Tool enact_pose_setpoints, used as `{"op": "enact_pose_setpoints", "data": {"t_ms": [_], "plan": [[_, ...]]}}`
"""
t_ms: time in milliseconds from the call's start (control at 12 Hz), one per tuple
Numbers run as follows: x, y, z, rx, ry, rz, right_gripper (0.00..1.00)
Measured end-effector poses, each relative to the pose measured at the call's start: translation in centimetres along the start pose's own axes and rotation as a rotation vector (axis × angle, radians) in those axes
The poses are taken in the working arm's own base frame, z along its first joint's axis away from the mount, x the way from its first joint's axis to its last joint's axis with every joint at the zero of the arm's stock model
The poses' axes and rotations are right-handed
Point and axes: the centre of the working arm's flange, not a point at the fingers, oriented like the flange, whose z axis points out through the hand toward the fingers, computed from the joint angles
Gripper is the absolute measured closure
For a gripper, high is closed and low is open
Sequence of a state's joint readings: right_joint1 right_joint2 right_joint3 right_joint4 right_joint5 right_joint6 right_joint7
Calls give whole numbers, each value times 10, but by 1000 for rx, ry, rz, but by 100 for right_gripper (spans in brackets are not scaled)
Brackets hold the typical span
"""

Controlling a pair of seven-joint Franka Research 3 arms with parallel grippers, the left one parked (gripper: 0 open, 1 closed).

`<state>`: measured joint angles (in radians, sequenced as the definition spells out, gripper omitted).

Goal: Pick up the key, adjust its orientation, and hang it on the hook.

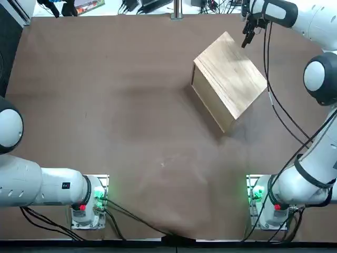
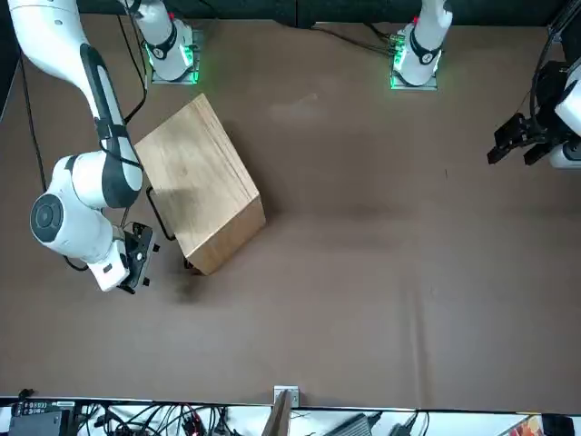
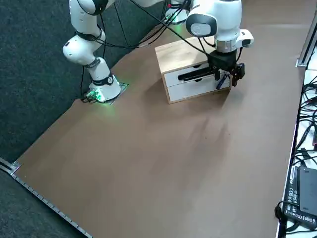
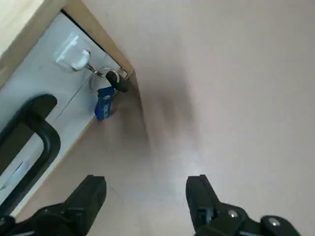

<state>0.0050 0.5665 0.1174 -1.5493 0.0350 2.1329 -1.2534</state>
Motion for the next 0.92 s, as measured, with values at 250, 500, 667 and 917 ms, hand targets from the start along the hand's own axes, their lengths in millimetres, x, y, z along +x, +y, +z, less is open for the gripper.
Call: {"op": "enact_pose_setpoints", "data": {"t_ms": [250,500,667,917], "plan": [[-4,2,-1,5,8,10,0],[-12,9,-28,4,36,34,0],[-11,6,-73,16,40,105,0],[-13,-3,-108,26,32,213,0]]}}
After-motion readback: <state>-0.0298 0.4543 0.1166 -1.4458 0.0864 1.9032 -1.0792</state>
